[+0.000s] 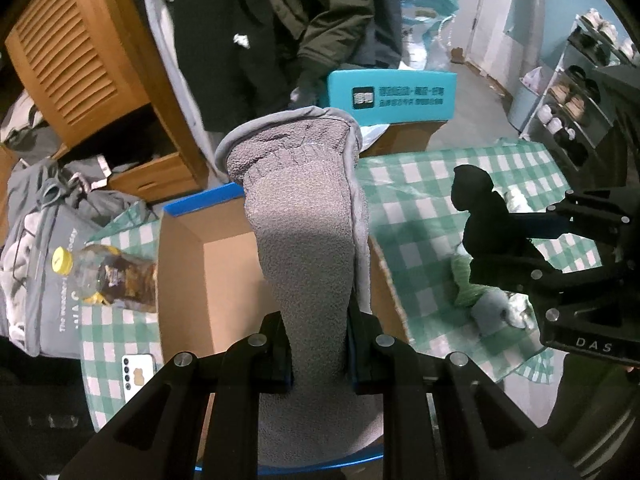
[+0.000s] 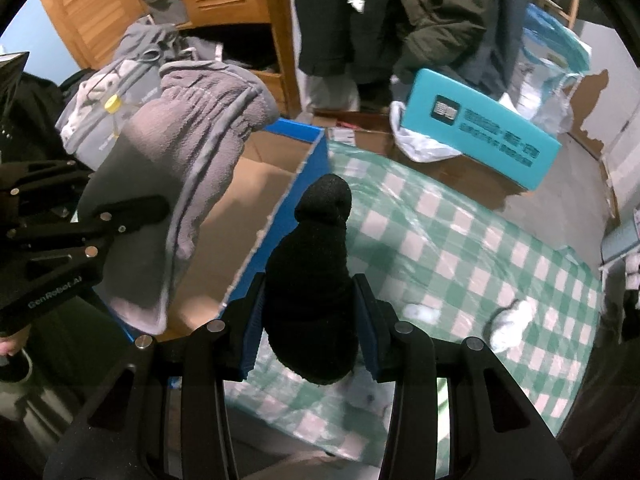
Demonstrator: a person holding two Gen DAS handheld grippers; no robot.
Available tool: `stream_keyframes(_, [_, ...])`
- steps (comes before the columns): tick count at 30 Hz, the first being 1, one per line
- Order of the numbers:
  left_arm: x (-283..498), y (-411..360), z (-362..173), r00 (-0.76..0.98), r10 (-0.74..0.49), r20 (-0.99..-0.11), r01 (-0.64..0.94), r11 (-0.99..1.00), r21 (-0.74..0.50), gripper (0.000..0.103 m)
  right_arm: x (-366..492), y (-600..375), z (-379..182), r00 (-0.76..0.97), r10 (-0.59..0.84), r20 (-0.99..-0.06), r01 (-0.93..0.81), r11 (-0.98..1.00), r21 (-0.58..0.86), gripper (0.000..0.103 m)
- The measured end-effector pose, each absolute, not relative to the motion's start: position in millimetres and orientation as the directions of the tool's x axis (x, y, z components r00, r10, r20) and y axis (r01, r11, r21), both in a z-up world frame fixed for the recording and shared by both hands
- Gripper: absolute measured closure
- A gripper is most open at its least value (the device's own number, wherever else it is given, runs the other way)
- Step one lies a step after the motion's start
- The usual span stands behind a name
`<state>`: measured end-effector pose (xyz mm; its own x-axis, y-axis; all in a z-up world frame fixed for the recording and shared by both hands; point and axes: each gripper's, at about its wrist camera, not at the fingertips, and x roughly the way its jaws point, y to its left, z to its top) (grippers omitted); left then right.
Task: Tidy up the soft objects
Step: 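Lift the grey fleece item with the left tool and carry it over the box, then open the left tool to drop the grey fleece item into the box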
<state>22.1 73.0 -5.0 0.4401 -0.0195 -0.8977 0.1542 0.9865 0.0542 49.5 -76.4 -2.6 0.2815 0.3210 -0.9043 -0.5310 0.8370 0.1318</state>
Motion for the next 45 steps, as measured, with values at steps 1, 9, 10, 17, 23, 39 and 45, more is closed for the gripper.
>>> stream_keyframes(1, [21.5,76.2,-7.1,0.441,-0.002,-0.897,0.147,0.987,0.070,0.084,49.8,-72.9,-3.6,0.277,0.323,-0.905,-0.535,0.834,0.134,0.062])
stream_keyframes(9, [20.3,101.0,-22.1,0.409,0.024,-0.912,0.111,0.991,0.076,0.084,54.0,-34.8,-9.1,0.248,0.356,-0.901,-0.579,0.800,0.156,0.062])
stream_keyframes(10, [19.6,103.0,-23.2,0.406,0.025,-0.913,0.108,0.991,0.075,0.084,54.8,-31.5,-9.9,0.244,0.360,-0.900,-0.581,0.798,0.161,0.062])
stream_keyframes(17, [19.3,117.1,-35.4,0.381,0.040,-0.924,0.085,0.993,0.078,0.084,59.3,-6.5,-21.6,0.213,0.367,-0.906,-0.599,0.781,0.175,0.062])
stream_keyframes(23, [20.3,127.4,-48.3,0.352,0.052,-0.934,0.066,0.995,0.081,0.084,59.0,9.9,-33.1,0.178,0.362,-0.915,-0.616,0.766,0.183,0.062])
stream_keyframes(39, [22.2,130.9,-53.8,0.337,0.064,-0.939,0.046,0.995,0.084,0.069,53.3,22.4,-38.7,0.161,0.374,-0.913,-0.650,0.736,0.187,0.043])
stream_keyframes(45, [20.8,130.8,-45.3,0.365,0.063,-0.929,0.040,0.996,0.083,0.052,55.6,18.2,-33.1,0.186,0.371,-0.910,-0.642,0.747,0.173,0.039])
